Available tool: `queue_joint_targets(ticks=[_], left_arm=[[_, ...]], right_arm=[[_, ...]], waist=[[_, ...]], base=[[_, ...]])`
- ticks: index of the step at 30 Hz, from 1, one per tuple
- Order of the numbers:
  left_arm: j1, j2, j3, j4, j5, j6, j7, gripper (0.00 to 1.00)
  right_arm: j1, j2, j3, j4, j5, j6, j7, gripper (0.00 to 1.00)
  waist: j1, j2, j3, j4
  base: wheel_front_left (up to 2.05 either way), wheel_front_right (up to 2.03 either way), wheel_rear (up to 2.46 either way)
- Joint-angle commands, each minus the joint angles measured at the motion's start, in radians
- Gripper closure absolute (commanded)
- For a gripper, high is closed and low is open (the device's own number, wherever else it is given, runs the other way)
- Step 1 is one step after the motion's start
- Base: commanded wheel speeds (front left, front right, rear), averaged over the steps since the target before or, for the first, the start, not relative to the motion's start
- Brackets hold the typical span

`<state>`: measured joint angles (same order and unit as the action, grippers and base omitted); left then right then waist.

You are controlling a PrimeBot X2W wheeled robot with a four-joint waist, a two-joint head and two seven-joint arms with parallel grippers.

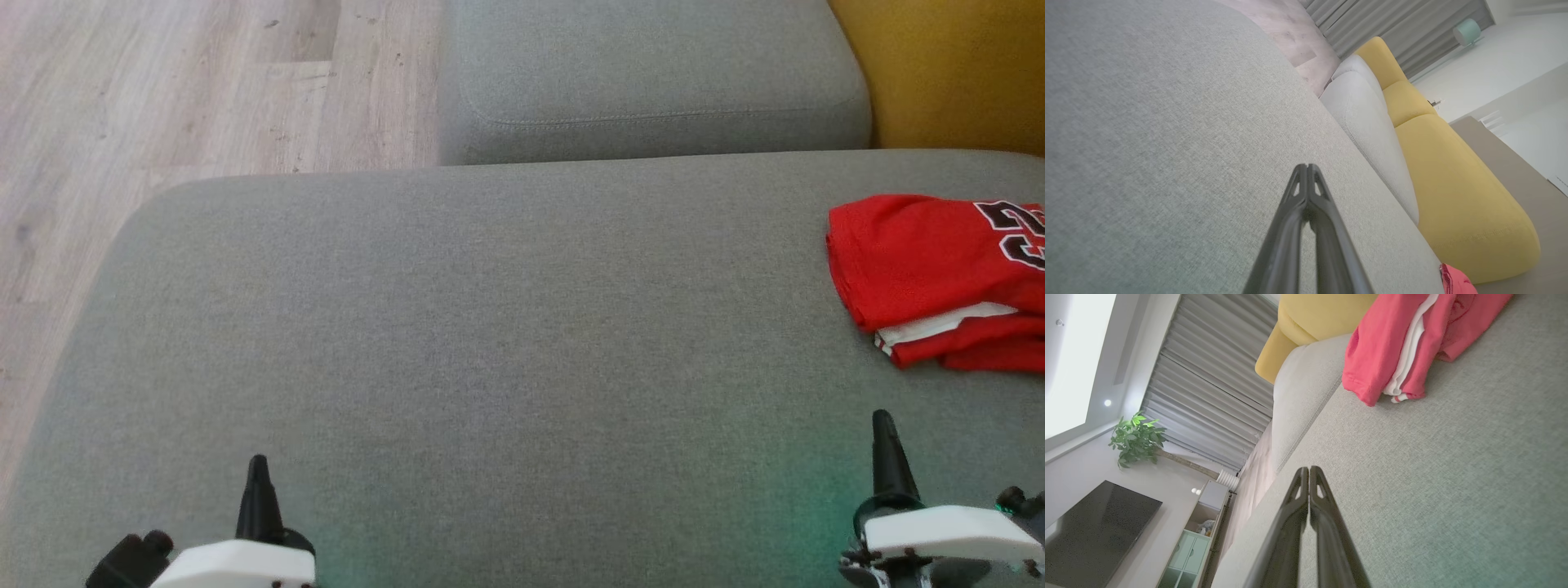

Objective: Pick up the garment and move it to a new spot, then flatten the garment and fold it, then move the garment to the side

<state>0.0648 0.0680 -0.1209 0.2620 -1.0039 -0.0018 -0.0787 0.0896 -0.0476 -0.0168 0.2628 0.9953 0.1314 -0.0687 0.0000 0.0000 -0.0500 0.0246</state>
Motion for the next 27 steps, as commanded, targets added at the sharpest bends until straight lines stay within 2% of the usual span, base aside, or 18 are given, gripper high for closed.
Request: queue_joint_targets(ticks=[1, 27], left_arm=[[-0.064, 0.013, 0.040, -0.026, -0.031, -0.013, 0.008, 1.00], [-0.117, 0.013, 0.117, -0.022, -0.340, -0.071, 0.084, 1.00]], right_arm=[[-0.069, -0.022, 0.003, -0.031, 0.034, 0.000, 0.008, 1.00], [-0.133, -0.024, -0.032, -0.025, 0.340, -0.001, 0.084, 1.00]], waist=[[0.0000, 0.0000, 0.002, -0.001], [0.0000, 0.0000, 0.028, -0.013]], base=[[0.00, 0.00, 0.00], [0.00, 0.00, 0.00]])
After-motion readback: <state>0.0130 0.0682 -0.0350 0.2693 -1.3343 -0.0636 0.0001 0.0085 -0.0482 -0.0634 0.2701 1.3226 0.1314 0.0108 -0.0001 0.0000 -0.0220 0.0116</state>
